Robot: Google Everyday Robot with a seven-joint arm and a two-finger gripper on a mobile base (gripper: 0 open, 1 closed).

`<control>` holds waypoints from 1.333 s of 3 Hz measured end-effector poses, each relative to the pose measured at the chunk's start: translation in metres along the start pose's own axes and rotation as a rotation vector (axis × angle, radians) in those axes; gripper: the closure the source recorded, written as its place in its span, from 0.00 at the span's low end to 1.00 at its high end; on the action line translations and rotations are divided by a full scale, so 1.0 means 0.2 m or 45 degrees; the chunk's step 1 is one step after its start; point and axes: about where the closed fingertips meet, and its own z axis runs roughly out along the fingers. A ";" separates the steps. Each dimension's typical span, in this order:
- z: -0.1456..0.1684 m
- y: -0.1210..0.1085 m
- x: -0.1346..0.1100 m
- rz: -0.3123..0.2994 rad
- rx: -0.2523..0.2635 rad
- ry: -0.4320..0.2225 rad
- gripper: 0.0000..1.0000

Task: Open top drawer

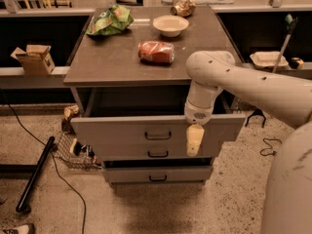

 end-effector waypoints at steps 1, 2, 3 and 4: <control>-0.02 0.06 0.00 0.014 -0.006 0.016 0.39; -0.05 0.14 0.00 0.031 0.014 0.022 0.62; -0.04 0.13 0.00 0.031 0.014 0.022 0.85; -0.04 0.13 0.00 0.033 0.016 0.021 1.00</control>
Offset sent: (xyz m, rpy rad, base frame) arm -0.0657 0.0019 0.0434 -0.0444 -0.0514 -0.0644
